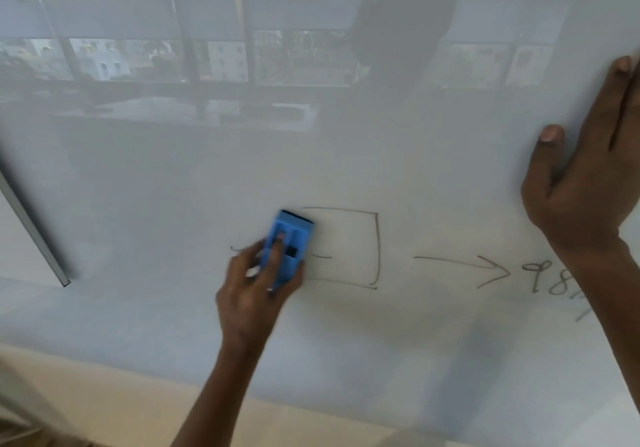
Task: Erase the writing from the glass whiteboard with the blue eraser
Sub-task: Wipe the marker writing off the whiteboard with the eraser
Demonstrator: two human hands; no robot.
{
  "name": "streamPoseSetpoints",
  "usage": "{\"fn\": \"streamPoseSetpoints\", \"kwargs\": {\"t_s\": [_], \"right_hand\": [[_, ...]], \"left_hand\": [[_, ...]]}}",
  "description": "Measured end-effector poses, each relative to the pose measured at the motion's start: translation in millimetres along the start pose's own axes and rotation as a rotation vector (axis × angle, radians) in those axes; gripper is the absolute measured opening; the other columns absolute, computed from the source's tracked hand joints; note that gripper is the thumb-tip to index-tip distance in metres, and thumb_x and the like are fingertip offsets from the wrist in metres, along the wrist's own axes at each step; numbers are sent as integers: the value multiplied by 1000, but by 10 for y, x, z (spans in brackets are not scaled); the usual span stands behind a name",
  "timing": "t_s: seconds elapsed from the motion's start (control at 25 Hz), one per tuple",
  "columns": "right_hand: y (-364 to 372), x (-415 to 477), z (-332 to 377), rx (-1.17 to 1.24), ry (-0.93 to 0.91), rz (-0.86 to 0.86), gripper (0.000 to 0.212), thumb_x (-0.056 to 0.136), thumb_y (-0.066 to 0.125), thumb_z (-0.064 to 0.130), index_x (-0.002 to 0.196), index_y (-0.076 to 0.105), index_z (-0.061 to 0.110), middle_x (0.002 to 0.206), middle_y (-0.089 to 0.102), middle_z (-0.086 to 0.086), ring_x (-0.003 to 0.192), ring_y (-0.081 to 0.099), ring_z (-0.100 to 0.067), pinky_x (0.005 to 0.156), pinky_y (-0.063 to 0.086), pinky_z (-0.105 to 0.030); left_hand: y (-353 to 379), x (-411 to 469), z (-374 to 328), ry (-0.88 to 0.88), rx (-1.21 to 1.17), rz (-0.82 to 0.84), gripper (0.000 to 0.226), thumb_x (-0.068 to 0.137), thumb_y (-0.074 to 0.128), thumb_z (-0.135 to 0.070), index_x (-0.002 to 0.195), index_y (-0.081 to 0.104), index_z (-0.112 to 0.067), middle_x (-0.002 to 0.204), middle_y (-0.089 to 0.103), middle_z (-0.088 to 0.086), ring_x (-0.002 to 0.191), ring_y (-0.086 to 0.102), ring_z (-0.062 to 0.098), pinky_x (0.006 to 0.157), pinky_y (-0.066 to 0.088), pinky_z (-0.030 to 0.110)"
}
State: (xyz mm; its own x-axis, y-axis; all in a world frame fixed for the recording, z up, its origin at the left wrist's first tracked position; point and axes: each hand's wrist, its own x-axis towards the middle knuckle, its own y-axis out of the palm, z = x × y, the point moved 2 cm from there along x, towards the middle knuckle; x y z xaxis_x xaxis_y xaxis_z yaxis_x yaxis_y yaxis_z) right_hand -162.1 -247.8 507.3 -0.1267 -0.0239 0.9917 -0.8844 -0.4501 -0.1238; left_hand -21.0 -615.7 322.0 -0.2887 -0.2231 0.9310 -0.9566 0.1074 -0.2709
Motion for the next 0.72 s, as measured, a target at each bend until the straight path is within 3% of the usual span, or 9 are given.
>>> {"fn": "streamPoseSetpoints", "kwargs": {"t_s": [0.12,0.2,0.28,0.32,0.44,0.56,0.6,0.72], "right_hand": [[56,5,-15,9,8,23,66,112,31,36,166,14,3,172,17,-23,161,17,-40,125,26,-63],[68,-18,12,-2,35,-5,65,112,31,35,166,16,2,172,19,-24,160,20,-41,124,28,-62],[80,-27,20,-11,41,-18,65,112,31,34,165,16,1,171,20,-24,160,20,-41,124,29,-62],[94,-27,11,-13,43,-14,65,112,31,34,166,16,2,172,20,-23,160,20,-41,125,28,-62],[144,-29,-71,-16,49,27,66,112,30,37,167,13,6,174,16,-19,162,17,-38,127,25,-60],[200,-71,-172,14,64,31,65,111,32,39,168,14,12,175,17,-13,162,18,-34,128,25,-56],[226,-80,-200,29,67,25,65,111,33,38,168,14,12,175,17,-13,162,18,-33,128,25,-55],[265,-81,-218,55,59,21,64,111,35,37,167,16,11,174,19,-13,162,19,-33,127,26,-55]], "left_hand": [[-260,85,592,-602,-151,-116,55,89,88,-27,138,71,-10,128,66,17,102,70,34,73,51,13],[-307,122,728,-729,-198,-152,55,91,87,-28,139,70,-7,127,64,18,104,64,27,76,49,5],[-197,76,559,-638,-149,-69,53,89,87,-32,133,74,-5,120,65,19,89,61,25,69,53,25],[-122,-6,379,-546,-132,-27,52,87,87,-33,129,76,-5,116,65,18,81,60,23,64,52,29],[93,-332,-173,-113,-119,50,55,83,88,-38,129,73,-13,111,66,13,77,66,19,57,56,25],[50,-262,-77,218,-54,75,51,90,82,-46,132,65,-24,118,63,5,80,74,21,51,61,29],[-20,-201,83,215,-28,61,48,90,81,-46,132,66,-26,120,66,5,80,76,22,51,62,31],[-260,-67,631,-83,25,-13,46,89,76,-46,127,76,-20,121,72,14,82,76,30,57,63,39]]}}
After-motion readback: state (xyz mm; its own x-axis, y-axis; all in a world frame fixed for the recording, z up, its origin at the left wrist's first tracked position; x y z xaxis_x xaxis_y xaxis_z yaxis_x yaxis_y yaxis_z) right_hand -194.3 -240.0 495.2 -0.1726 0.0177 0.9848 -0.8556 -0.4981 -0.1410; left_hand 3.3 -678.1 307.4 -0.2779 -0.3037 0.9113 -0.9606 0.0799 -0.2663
